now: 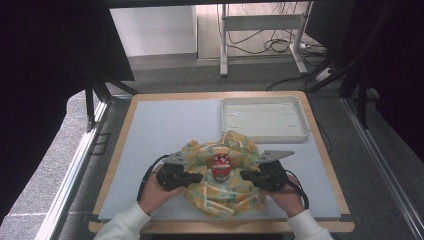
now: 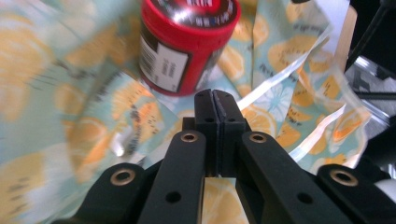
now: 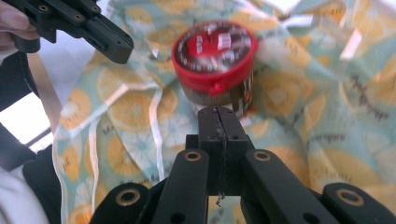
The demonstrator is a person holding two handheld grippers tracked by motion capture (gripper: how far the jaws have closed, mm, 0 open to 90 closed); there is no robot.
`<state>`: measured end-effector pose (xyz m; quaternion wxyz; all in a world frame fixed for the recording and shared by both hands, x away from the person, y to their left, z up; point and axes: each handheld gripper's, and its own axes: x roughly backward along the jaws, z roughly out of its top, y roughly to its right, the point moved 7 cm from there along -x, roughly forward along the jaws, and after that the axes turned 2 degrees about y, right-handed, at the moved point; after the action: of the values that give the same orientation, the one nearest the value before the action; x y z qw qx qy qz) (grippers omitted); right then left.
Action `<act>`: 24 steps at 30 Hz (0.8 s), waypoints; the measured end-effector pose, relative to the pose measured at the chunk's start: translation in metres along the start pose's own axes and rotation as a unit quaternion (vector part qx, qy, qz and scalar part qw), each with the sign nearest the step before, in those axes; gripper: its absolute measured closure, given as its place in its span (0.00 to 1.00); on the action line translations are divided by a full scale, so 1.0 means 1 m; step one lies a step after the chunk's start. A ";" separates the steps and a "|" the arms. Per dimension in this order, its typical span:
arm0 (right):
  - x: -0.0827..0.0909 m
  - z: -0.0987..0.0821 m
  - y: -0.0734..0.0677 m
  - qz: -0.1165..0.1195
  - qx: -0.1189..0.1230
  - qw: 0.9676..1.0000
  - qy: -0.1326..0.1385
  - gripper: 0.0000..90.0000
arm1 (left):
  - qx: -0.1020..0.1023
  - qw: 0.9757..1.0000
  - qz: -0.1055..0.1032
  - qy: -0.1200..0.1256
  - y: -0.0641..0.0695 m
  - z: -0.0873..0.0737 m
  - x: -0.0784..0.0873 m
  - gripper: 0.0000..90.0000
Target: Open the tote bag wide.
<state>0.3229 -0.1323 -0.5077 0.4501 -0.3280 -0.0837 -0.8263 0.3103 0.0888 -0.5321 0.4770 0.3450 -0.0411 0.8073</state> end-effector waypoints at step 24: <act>0.014 0.020 0.012 -0.007 0.001 0.999 0.041 0.97 | 0.014 0.996 0.066 0.059 -0.020 0.000 0.051 0.88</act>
<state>0.3361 -0.1401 -0.4857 0.4478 -0.2927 -0.0679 -0.8421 0.3108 0.1378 -0.5065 0.4191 0.3003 -0.0246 0.8565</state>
